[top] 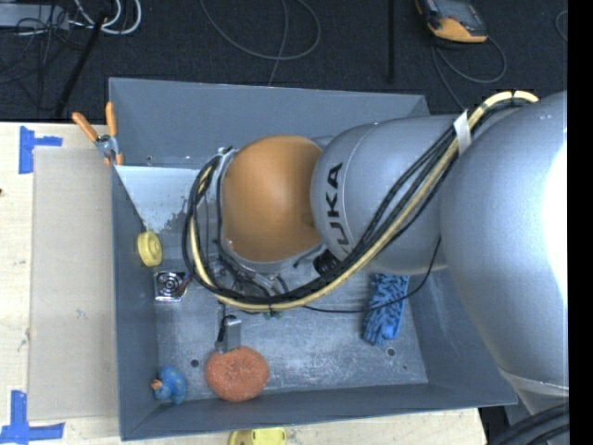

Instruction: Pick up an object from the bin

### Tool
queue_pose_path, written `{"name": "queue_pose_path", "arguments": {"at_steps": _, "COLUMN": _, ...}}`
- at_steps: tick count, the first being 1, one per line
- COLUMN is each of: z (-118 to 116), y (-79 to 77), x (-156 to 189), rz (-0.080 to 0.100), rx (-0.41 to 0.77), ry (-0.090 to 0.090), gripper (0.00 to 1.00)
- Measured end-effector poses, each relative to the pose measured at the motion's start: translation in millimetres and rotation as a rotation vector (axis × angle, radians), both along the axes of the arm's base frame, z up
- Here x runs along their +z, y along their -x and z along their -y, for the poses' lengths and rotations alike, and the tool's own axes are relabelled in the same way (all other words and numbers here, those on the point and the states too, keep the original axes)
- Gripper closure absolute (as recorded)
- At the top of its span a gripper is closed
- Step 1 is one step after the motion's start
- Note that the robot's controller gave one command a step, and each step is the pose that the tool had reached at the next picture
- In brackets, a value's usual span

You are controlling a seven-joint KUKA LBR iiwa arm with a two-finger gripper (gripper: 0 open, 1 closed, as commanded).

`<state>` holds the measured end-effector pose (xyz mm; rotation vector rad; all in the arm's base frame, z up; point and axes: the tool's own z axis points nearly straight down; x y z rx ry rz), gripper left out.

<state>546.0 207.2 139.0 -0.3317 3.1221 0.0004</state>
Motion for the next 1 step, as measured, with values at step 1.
{"name": "queue_pose_path", "arguments": {"at_steps": 1, "z": 16.9, "y": 29.3, "x": -5.9, "rz": -0.005, "rx": -0.089, "ry": 0.001, "gripper": 0.00}}
